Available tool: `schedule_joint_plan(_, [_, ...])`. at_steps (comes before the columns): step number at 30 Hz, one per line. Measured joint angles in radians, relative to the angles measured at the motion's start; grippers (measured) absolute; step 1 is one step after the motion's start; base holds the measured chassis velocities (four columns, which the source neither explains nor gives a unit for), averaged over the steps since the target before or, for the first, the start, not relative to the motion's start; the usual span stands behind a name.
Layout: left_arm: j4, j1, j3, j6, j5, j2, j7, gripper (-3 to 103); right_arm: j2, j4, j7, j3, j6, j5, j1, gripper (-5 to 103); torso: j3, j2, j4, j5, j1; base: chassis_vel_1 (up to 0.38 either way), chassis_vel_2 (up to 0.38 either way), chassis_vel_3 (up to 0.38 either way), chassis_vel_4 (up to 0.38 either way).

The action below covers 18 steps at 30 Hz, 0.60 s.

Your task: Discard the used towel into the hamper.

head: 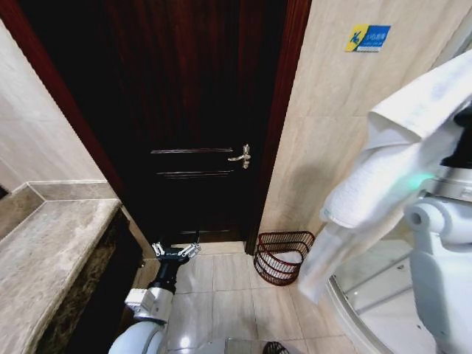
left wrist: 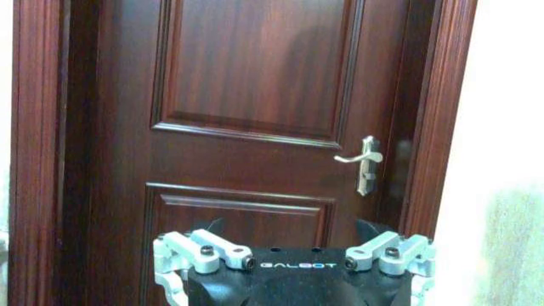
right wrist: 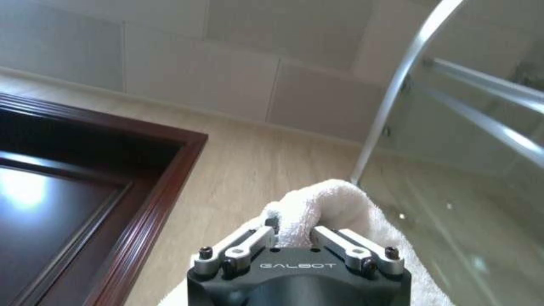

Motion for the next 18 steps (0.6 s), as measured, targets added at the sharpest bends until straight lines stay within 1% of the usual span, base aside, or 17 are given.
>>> schedule_joint_plan(1, [0.000, 0.000, 0.000, 0.000, 0.000, 0.000, 0.000, 100, 0.016, -0.003, -0.002, -0.014, 0.002, -0.010, 0.001, 6, 0.000, 0.000, 0.0000, 0.0002, 0.000, 0.000, 0.000, 0.000, 0.000])
schedule_joint_plan(2, [0.000, 0.000, 0.000, 0.000, 0.000, 0.000, 0.000, 100, 0.016, -0.003, -0.002, -0.014, 0.002, -0.010, 0.001, 6, 0.000, 0.000, 0.0000, 0.0002, 0.000, 0.000, 0.000, 0.000, 0.000])
schedule_joint_plan(5, [0.000, 0.000, 0.000, 0.000, 0.000, 0.000, 0.000, 100, 0.063, -0.027, -0.010, -0.067, 0.014, -0.045, 0.024, 6, 0.000, 0.000, 0.0000, 0.0001, 0.000, 0.000, 0.000, 0.000, 0.000])
schedule_joint_plan(6, [0.000, 0.000, 0.000, 0.000, 0.000, 0.000, 0.000, 100, 0.063, -0.027, -0.010, -0.067, 0.014, -0.045, 0.024, 6, 0.000, 0.000, 0.0000, 0.0001, 0.000, 0.000, 0.000, 0.000, 0.000])
schedule_joint_plan(9, [0.000, 0.000, 0.000, 0.000, 0.000, 0.000, 0.000, 100, 0.094, -0.057, -0.012, -0.111, 0.020, -0.067, 0.069, 6, 0.000, 0.000, 0.0000, -0.0001, 0.000, 0.000, 0.000, 0.000, 0.000])
schedule_joint_plan(18, [0.000, 0.000, 0.000, 0.000, 0.000, 0.000, 0.000, 100, 0.105, -0.128, -0.011, -0.164, 0.025, -0.079, 0.188, 6, 0.000, 0.000, 0.0001, 0.0002, 0.000, 0.000, 0.000, 0.000, 0.000])
